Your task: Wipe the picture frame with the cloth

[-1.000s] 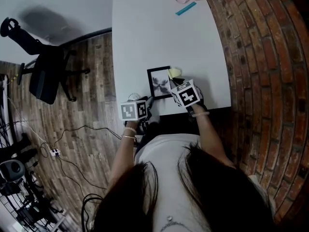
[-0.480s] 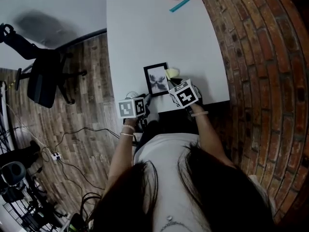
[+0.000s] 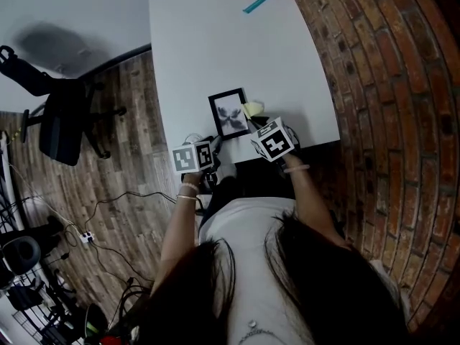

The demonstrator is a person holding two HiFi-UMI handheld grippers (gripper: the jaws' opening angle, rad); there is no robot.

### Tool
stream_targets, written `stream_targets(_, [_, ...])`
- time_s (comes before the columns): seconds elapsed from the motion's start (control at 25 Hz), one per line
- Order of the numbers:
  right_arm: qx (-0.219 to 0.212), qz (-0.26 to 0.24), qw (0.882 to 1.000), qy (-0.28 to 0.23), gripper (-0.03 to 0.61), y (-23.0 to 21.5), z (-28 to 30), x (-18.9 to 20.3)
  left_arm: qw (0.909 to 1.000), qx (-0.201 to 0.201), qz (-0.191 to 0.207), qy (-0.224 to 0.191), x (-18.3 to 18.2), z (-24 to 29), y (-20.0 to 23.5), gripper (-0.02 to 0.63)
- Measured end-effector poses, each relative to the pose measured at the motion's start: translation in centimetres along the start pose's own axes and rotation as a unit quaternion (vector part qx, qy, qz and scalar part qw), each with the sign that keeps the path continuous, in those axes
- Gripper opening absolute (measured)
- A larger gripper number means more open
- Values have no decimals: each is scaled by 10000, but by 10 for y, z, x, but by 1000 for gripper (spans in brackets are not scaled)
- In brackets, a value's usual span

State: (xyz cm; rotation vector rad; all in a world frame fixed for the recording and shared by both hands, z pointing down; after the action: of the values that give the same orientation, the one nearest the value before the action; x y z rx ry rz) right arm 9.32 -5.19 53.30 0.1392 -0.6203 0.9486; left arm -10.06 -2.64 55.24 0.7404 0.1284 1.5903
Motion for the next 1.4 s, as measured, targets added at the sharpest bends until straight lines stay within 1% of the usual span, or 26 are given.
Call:
stream_targets(0.8, [-9, 113, 9999, 39, 29, 13, -11, 21, 10000, 62, -2, -27, 0, 1, 1, 107])
stream_targets(1.0, [29, 15, 9999, -115, 29, 16, -14, 21, 10000, 78, 14, -6, 0, 1, 1, 107])
stream_targets(1.4, [100, 134, 9998, 91, 29, 25, -18, 38, 9999, 91, 43, -7, 2, 3, 0, 106])
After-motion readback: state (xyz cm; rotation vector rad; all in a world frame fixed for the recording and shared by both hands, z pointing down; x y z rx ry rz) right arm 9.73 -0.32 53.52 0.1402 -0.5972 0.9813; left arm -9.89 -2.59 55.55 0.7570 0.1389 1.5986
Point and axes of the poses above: the fingertips, and each gripper's own axes: z forward along the fingers, y to its left, x out of its underside, the point moved 9 cm from there along -z, backward along the fingers, and after that the axes turned 4 degrees about -x, right-handed, at the moved point
